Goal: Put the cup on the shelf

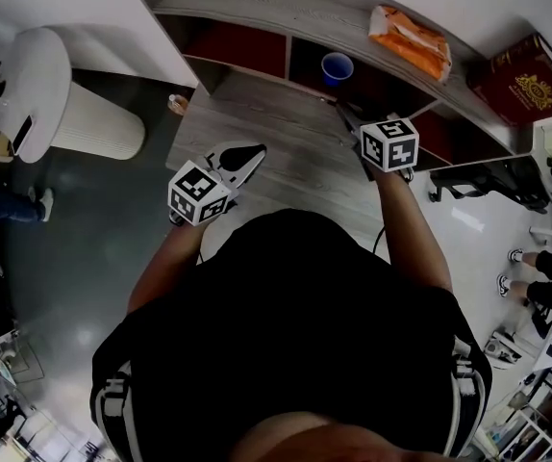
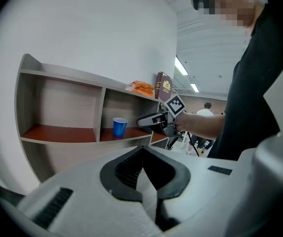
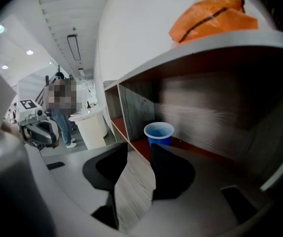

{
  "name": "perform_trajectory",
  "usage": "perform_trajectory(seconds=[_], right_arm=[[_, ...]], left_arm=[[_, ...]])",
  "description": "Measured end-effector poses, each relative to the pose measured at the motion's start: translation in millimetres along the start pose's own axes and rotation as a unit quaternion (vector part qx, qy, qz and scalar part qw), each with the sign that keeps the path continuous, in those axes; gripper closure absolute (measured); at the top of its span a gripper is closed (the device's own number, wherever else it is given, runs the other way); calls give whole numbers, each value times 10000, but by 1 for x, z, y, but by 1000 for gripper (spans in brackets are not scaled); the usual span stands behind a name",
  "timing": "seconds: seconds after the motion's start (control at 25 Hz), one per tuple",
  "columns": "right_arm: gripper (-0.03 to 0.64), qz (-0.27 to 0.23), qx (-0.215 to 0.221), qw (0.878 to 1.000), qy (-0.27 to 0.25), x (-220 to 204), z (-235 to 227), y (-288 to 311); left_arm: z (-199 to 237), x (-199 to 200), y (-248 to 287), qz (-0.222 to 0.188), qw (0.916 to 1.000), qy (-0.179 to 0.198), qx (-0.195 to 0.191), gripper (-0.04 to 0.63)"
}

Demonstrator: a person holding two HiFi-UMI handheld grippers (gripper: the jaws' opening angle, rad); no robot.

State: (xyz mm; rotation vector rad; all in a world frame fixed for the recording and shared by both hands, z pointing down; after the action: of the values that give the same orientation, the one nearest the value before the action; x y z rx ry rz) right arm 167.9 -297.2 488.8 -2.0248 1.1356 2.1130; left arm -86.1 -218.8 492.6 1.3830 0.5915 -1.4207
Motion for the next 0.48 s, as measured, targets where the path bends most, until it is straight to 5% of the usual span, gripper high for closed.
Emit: perform_trajectory(seconds=[0.48], right_arm=[[555, -590, -348, 9976, -36, 17, 29, -62]], left_arm=[[-17, 4, -1, -66, 9992, 121, -366, 578]])
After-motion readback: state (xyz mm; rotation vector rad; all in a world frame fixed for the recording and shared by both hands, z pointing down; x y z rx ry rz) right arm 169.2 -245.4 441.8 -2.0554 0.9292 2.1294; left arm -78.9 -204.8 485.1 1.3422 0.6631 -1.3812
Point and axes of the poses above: the fingertips, and each gripper's own axes: y forward along the fingers, z to its left, x out of its top, the point moved 6 cm from there along -y, backward along the fingers, and after that the axes turned 1 degree about -y, right-handed, at the moved point
